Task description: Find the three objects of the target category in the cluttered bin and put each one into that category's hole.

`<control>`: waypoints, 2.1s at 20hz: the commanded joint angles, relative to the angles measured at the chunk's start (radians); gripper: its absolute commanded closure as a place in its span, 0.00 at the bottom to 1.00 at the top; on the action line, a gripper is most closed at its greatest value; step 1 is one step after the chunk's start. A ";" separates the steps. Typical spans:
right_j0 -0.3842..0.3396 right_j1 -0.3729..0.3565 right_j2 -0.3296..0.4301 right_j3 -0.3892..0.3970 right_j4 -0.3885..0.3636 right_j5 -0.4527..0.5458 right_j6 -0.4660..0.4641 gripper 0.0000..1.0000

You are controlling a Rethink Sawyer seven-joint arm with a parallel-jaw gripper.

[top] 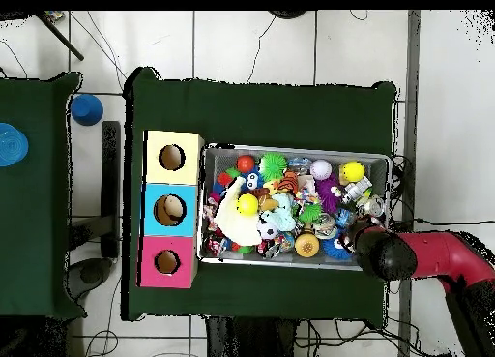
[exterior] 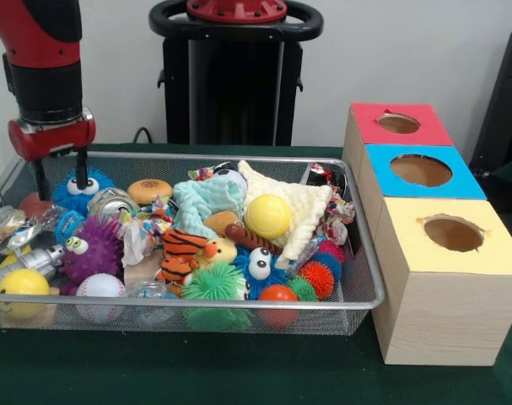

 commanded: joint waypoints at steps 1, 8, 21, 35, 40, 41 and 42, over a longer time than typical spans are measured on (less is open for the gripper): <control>-0.004 0.075 -0.044 -0.021 -0.123 -0.114 -0.068 0.00; 0.003 0.097 -0.064 -0.035 -0.127 -0.132 -0.063 0.00; -0.003 0.142 -0.092 -0.057 -0.167 -0.191 -0.048 0.00; 0.001 0.196 -0.116 -0.103 -0.151 -0.217 -0.043 0.00; 0.012 0.206 -0.129 -0.118 -0.139 -0.208 -0.032 0.00; 0.014 0.207 -0.129 -0.121 -0.135 -0.203 -0.033 0.00; 0.014 0.206 -0.133 -0.120 -0.136 -0.211 -0.019 0.00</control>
